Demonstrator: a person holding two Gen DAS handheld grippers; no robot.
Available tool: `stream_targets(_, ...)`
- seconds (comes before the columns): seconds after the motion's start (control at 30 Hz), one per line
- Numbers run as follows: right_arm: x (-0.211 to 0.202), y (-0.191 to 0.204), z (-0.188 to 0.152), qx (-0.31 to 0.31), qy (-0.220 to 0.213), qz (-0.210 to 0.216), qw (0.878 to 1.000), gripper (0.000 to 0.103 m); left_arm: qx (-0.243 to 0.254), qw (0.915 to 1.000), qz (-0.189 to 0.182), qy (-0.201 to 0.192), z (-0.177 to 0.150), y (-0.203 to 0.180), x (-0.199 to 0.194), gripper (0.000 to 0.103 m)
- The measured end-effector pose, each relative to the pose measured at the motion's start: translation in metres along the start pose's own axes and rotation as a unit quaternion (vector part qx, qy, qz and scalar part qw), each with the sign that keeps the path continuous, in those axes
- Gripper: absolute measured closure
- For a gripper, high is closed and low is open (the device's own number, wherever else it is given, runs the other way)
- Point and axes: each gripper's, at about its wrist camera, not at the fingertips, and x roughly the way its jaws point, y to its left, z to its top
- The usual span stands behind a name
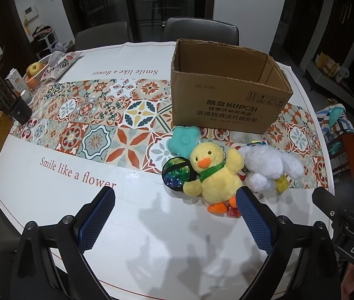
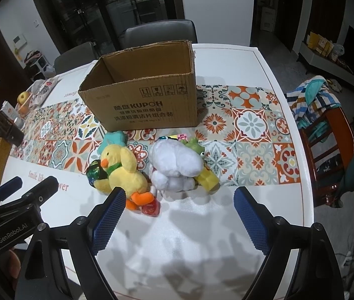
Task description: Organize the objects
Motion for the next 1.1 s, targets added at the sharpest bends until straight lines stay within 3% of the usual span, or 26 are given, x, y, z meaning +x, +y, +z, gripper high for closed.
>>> stream_targets(0.57, 0.001, -0.001, -0.001, -0.020, 0.004, 0.010, 1.000, 0.015, 0.055, 0.9977, -0.041, 0.003, 0.000, 0.000, 0.001, 0.004)
stream_targets(0.93, 0.005, -0.001, -0.001, -0.051, 0.013, 0.024, 0.998, 0.015, 0.099, 0.9925, -0.071, 0.011, 0.002, -0.001, 0.004, 0.004)
stream_targets(0.97, 0.006, 0.000, -0.001, -0.051, 0.014, 0.025, 0.998, 0.015, 0.127, 0.9878, -0.089, 0.013, 0.002, -0.001, 0.004, 0.004)
stream_targets(1.1, 0.009, 0.000, 0.001, -0.059, 0.020, 0.030, 0.998, 0.016, 0.139, 0.9856, -0.095, 0.018, 0.003, -0.001, 0.008, 0.004)
